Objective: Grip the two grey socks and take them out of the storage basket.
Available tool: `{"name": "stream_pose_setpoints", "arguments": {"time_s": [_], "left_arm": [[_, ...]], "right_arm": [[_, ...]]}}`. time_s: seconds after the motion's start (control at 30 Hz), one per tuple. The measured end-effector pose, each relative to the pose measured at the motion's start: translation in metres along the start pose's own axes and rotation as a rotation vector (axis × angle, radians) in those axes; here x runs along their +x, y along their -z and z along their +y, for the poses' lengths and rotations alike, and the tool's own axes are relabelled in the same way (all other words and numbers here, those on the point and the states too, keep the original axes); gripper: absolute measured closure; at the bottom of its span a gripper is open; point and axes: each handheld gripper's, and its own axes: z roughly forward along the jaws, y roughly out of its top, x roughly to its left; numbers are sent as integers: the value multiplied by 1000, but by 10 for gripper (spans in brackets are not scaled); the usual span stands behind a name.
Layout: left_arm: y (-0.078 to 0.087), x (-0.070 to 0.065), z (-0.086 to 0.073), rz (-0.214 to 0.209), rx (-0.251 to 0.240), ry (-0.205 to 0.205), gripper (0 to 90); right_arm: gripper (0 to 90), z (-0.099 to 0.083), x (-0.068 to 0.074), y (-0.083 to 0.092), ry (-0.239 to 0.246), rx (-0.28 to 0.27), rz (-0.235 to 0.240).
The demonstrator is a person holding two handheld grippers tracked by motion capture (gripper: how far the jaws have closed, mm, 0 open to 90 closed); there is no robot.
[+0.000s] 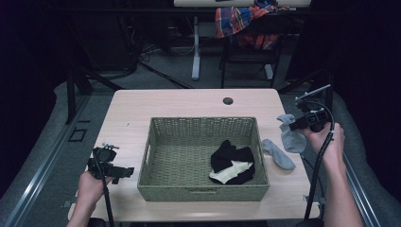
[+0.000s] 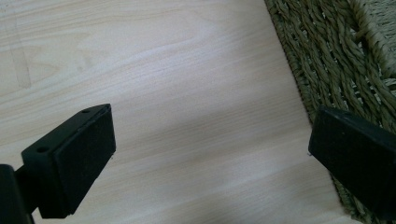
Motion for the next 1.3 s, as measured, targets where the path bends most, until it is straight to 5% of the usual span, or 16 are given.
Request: {"name": "stream_pose_setpoints", "arguments": {"time_s": [0.53, 1.3], "left_arm": [[0, 0, 0, -1, 1, -1, 9], [0, 0, 0, -4, 6, -4, 9]], "right_arm": [[862, -5, -4, -57, -9, 98, 53], [861, -12, -3, -102, 14, 201, 44]]}}
